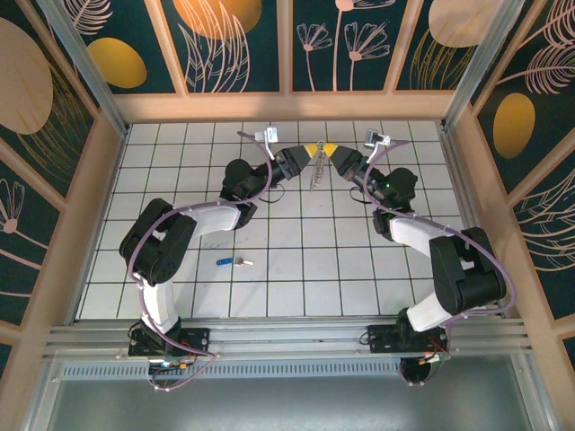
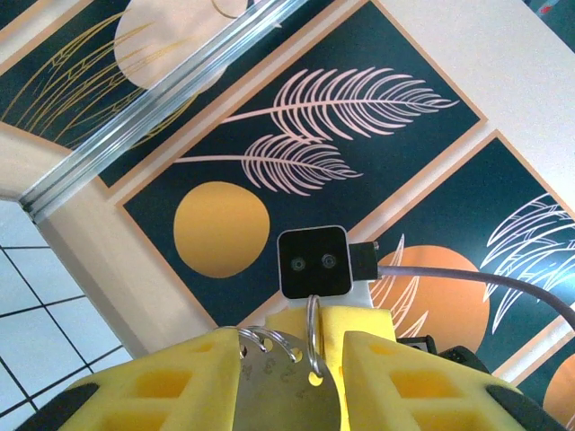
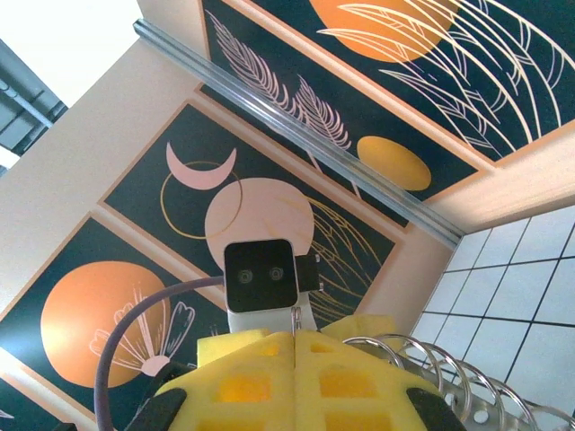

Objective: Put the keys on the keyring

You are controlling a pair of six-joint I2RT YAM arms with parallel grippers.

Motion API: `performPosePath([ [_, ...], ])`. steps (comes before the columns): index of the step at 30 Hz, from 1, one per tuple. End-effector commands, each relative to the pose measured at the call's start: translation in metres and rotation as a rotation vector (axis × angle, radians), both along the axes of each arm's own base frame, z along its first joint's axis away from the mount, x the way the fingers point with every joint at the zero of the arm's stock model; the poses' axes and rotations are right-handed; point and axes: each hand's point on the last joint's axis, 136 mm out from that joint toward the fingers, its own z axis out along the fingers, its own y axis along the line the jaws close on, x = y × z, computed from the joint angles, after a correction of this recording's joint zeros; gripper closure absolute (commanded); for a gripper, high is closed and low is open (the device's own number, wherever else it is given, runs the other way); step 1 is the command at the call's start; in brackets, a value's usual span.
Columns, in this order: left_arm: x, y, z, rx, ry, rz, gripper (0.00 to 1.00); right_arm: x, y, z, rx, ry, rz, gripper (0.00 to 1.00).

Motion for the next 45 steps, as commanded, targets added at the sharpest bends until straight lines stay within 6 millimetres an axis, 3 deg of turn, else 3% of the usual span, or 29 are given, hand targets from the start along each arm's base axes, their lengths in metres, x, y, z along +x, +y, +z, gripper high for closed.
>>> performPosePath([
  [1, -0.004, -0.002, 0.019, -0.05, -0.053, -0.009, 0.66, -0.004, 0.003, 0.025, 0.038, -0.086, 0.008, 1.0],
  [18, -0.006, -0.005, 0.022, -0.058, -0.065, -0.031, 0.87, -0.003, 0.008, 0.02, 0.035, -0.074, 0.019, 1.0],
  [23, -0.006, -0.005, 0.022, -0.059, -0.068, -0.031, 1.0, -0.002, 0.009, 0.018, 0.03, -0.071, 0.024, 1.0],
  [26, -0.007, -0.005, 0.022, -0.049, -0.073, -0.033, 1.0, 0.0, 0.007, 0.017, 0.011, -0.065, 0.02, 1.0],
  [29, -0.008, -0.006, 0.023, -0.005, -0.092, -0.022, 1.0, 0.002, -0.012, 0.015, -0.005, -0.054, -0.029, 0.67],
  [31, -0.008, -0.008, 0.023, 0.038, -0.108, -0.018, 1.0, 0.002, -0.026, 0.016, -0.022, -0.053, -0.068, 0.57],
  [37, -0.009, -0.023, 0.025, 0.188, -0.173, -0.069, 1.0, -0.002, -0.042, 0.009, -0.12, -0.061, -0.11, 0.53],
  [45, -0.012, -0.045, 0.02, 0.323, -0.205, -0.221, 1.0, -0.008, -0.045, 0.003, -0.177, -0.083, -0.068, 0.53],
])
